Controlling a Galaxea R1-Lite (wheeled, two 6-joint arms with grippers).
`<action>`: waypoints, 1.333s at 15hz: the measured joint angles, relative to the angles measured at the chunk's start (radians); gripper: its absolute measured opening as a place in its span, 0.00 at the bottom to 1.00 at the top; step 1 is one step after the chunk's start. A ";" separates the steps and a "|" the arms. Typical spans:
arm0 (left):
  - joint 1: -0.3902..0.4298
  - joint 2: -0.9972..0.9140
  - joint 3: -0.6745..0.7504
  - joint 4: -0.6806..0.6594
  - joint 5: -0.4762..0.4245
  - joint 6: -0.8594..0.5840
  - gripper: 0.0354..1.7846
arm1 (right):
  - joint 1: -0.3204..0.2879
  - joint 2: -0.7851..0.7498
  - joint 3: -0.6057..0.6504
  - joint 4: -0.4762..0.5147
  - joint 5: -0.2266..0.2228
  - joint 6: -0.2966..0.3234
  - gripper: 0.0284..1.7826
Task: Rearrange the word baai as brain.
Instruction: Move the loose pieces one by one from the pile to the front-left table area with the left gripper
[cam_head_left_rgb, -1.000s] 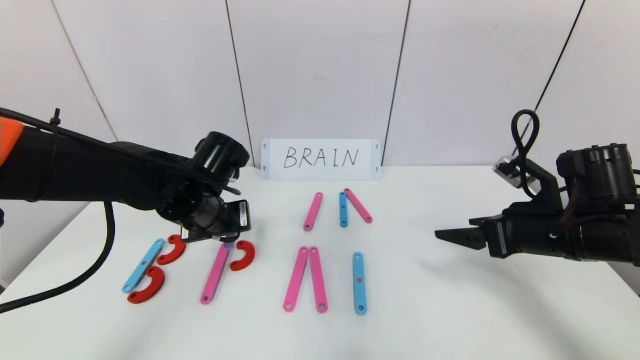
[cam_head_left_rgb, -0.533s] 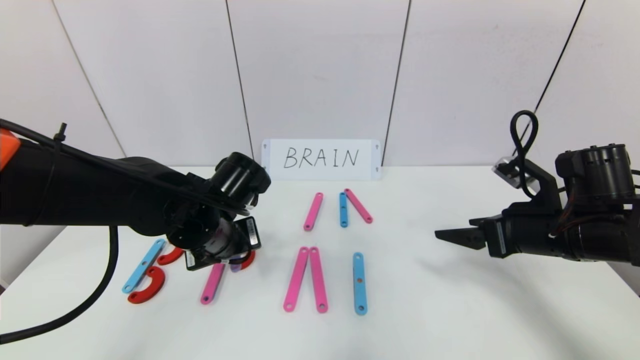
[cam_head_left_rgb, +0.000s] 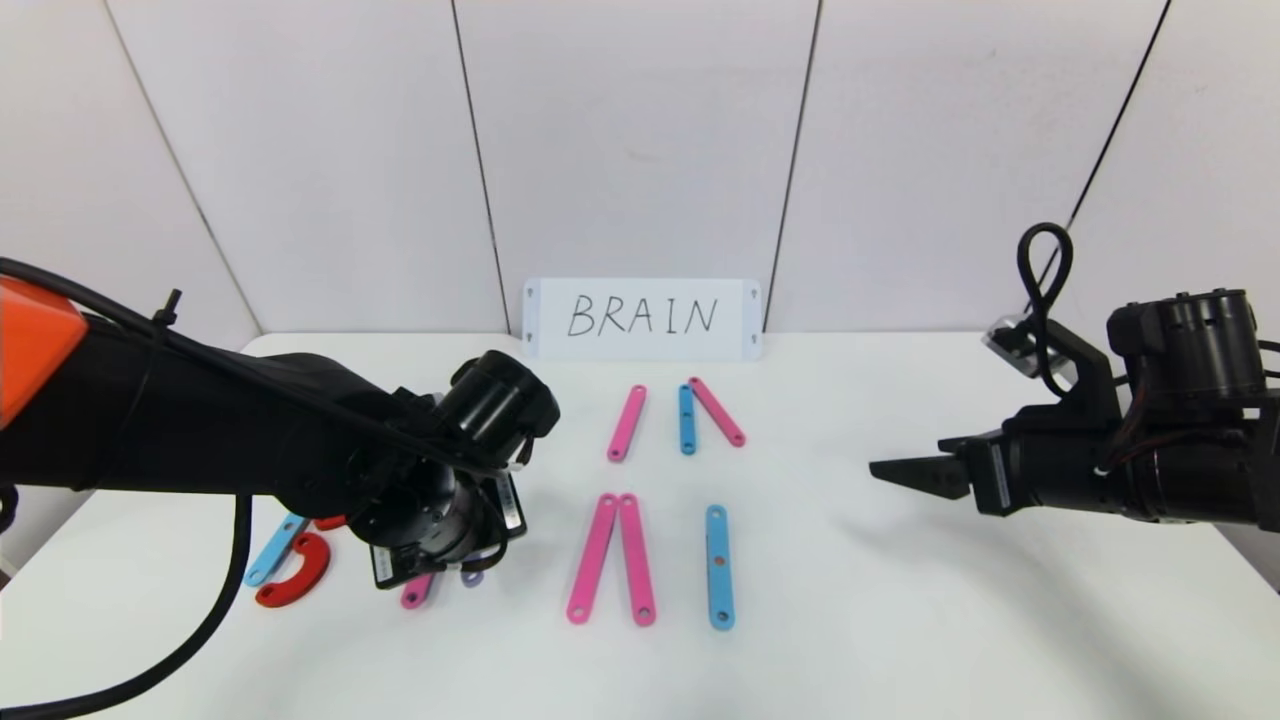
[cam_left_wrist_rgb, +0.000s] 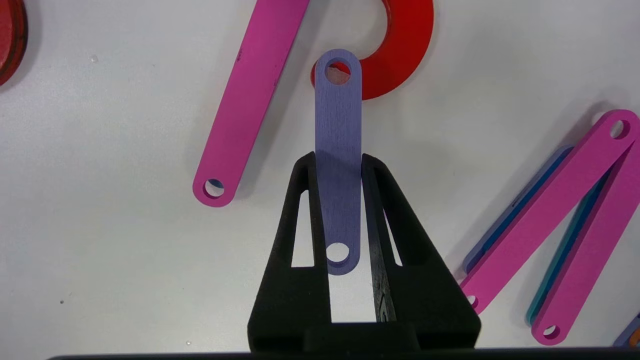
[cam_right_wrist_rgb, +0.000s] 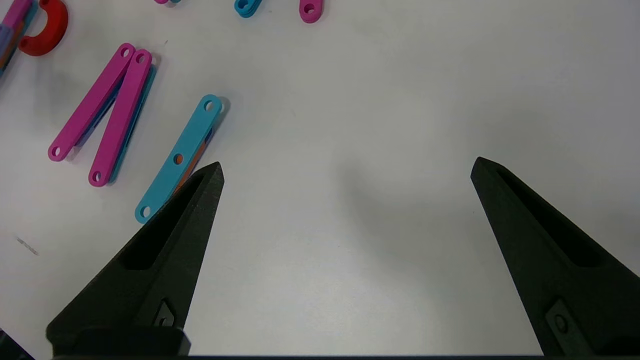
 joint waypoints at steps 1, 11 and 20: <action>-0.004 0.000 0.006 0.000 0.001 -0.010 0.13 | 0.000 0.001 0.000 0.000 0.000 0.000 0.97; -0.047 0.008 0.048 0.000 0.035 -0.058 0.13 | 0.001 0.004 0.001 0.000 0.000 -0.002 0.97; -0.048 0.029 0.054 0.000 0.049 -0.079 0.13 | 0.001 0.005 0.001 0.000 0.000 -0.002 0.97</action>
